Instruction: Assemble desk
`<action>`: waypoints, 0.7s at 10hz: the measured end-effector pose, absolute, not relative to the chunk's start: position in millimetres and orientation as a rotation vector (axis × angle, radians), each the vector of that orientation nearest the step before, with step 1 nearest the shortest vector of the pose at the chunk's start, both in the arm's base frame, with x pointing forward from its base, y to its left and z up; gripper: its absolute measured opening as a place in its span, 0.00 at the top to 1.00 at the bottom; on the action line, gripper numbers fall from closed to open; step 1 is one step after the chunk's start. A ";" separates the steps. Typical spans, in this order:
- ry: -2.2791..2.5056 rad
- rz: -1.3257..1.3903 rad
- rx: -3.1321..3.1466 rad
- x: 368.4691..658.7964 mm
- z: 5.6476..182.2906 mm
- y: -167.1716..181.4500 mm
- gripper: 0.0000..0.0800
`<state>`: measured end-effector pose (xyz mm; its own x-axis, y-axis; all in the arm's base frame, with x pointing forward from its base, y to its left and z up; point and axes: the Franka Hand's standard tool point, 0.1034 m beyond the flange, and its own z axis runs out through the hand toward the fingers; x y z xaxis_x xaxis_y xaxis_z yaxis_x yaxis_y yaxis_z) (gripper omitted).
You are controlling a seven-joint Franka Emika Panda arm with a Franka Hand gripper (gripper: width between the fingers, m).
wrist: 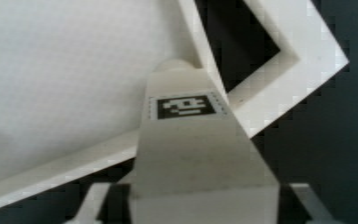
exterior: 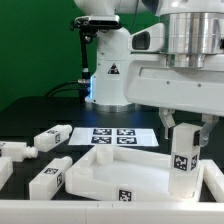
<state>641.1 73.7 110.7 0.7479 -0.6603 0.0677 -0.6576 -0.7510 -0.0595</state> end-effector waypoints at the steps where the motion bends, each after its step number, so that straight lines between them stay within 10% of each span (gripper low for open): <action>1: 1.084 -0.132 -2.913 641.1 110.7 73.5 0.63; 3: 1.081 -0.131 -2.914 640.9 110.2 73.4 0.63; 4: 1.081 -0.131 -2.914 640.9 109.9 73.5 0.41; 7: 0.905 -0.138 -2.962 642.5 144.7 68.5 0.20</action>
Offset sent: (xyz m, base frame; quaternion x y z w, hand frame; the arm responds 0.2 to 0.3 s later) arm 0.0000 0.0000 0.0000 0.0000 0.0000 0.0000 1.0000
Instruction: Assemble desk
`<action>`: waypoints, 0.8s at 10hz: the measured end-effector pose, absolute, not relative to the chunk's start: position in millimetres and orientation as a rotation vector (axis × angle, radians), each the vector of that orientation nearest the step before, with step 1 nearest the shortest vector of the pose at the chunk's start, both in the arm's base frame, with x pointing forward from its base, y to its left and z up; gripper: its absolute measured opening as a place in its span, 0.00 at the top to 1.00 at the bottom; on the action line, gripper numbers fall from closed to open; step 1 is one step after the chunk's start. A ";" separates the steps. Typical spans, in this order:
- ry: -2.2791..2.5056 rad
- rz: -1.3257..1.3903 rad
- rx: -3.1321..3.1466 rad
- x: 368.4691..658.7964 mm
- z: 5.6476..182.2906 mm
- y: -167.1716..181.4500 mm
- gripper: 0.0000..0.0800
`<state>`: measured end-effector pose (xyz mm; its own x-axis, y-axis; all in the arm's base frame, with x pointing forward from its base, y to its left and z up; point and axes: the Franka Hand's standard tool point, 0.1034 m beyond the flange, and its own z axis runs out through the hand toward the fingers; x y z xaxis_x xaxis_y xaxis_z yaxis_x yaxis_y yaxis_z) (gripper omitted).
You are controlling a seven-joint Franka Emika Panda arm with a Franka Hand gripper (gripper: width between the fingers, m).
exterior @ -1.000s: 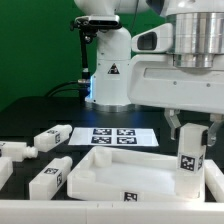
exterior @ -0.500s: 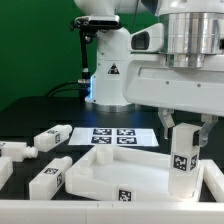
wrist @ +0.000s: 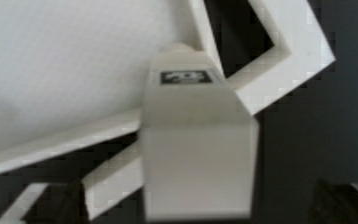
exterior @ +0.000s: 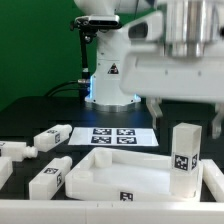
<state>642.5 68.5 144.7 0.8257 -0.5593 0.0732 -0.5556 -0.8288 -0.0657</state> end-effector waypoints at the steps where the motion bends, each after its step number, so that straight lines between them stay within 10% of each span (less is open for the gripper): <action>1: 0.848 -0.149 -2.980 648.6 157.0 59.8 0.20; 8: 0.743 -0.095 -2.943 637.1 130.7 -5.7 0.19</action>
Offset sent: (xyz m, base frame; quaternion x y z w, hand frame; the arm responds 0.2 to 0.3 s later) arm 0.0000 0.0000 0.0000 0.0000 0.0000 0.0000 1.0000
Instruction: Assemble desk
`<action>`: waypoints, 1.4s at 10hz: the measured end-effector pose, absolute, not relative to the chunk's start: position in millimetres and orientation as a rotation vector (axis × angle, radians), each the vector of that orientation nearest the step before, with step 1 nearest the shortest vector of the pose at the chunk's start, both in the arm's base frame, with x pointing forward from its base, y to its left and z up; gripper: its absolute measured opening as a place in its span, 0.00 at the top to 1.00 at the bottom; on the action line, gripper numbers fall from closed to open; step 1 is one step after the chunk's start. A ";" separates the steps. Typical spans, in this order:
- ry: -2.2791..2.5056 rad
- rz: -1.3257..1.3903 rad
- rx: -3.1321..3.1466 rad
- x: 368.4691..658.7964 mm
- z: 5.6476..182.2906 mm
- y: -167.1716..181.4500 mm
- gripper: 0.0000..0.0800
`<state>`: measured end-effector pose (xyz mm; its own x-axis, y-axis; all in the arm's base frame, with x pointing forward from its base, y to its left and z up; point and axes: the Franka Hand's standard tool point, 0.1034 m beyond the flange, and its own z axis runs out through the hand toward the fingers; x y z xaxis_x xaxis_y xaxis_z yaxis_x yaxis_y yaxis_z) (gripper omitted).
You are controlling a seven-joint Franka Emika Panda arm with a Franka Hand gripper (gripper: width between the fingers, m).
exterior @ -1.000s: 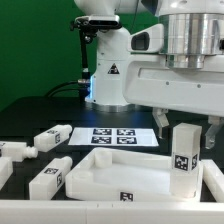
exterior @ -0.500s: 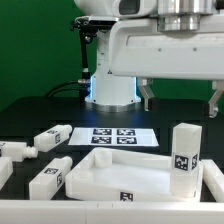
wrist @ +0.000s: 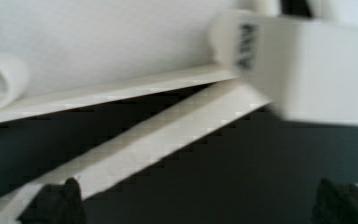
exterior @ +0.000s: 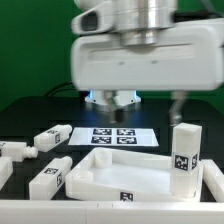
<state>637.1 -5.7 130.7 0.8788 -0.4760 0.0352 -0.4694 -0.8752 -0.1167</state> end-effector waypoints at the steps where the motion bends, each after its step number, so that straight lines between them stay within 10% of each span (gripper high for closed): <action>1: 0.763 -0.091 -2.939 636.4 128.7 -11.8 0.19; 14: 0.604 0.027 -2.982 628.3 86.1 -99.0 0.19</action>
Offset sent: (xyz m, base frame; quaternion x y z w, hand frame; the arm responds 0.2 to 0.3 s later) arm 0.0000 0.0000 0.0000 0.0000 0.0000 0.0000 1.0000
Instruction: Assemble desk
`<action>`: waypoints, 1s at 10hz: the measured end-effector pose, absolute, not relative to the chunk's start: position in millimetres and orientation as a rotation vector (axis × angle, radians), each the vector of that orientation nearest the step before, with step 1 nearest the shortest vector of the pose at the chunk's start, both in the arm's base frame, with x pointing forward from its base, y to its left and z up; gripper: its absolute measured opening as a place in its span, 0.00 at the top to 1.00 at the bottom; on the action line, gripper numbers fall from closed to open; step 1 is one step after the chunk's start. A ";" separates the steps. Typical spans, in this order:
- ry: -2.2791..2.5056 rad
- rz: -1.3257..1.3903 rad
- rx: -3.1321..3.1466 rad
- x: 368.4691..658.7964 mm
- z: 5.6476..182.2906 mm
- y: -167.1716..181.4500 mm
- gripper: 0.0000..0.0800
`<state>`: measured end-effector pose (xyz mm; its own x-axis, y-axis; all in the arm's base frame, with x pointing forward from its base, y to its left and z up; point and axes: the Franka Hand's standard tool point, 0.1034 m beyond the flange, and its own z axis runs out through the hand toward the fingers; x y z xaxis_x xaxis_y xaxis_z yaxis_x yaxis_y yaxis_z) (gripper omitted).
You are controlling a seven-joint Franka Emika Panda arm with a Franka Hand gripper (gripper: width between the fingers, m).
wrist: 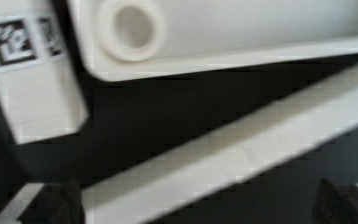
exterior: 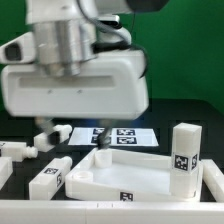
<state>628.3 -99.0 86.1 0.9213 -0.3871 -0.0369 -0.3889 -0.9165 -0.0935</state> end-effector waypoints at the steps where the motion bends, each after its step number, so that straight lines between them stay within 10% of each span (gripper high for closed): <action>1: 0.568 0.048 -2.994 623.8 72.1 -117.7 0.19; 10: 0.441 -0.007 -3.079 596.0 12.9 -143.6 0.19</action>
Offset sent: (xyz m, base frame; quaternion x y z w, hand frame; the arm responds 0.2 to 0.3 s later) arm 0.0000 0.0000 0.0000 0.0000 0.0000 0.0000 1.0000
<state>596.0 -143.6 12.9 0.9598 -0.2807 -0.0002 -0.2806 -0.9593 -0.0316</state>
